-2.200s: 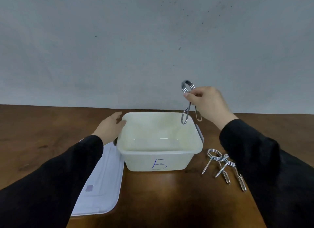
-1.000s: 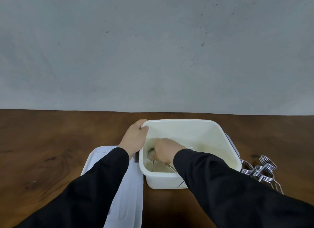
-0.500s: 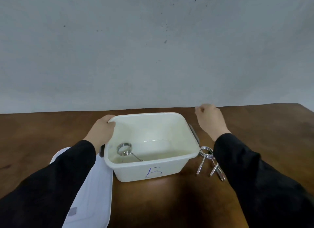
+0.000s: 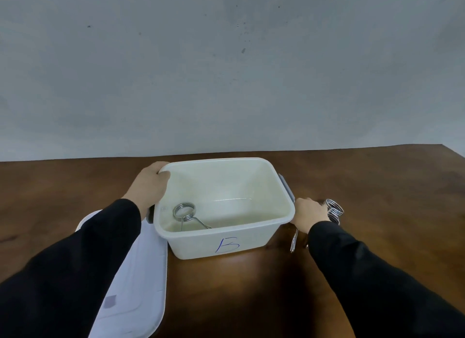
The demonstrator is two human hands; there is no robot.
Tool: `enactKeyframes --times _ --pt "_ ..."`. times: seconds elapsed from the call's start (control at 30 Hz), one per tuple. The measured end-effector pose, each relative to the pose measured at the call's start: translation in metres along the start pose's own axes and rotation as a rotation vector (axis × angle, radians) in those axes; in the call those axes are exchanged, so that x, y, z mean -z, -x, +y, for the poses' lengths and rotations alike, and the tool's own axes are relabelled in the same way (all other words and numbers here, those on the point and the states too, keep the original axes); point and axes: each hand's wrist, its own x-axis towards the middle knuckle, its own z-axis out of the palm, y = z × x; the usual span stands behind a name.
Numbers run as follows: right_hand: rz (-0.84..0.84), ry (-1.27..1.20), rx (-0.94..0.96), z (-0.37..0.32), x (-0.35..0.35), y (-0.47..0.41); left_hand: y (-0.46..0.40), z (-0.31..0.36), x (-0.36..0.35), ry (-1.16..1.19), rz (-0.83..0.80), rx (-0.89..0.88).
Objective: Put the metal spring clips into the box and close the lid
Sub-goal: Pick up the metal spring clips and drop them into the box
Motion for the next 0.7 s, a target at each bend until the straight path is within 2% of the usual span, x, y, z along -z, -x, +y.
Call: enactKeyframes --times 0.17,0.37,0.6,0.7 --pt "0.049 -0.210 0.084 -0.004 -0.009 0.002 0.001 0.001 0.000 0.013 -0.001 0.006" --pt "0.101 -0.507 0.059 -0.002 -0.008 0.000 -0.001 -0.001 0.000 0.025 -0.001 0.011" --pt "0.287 -0.496 0.136 0.003 -0.012 0.003 -0.001 -0.002 0.001 0.056 -0.011 0.016" --pt "0.267 -0.557 0.132 0.003 -0.007 0.004 -0.002 -0.003 0.001 0.054 -0.015 0.014"
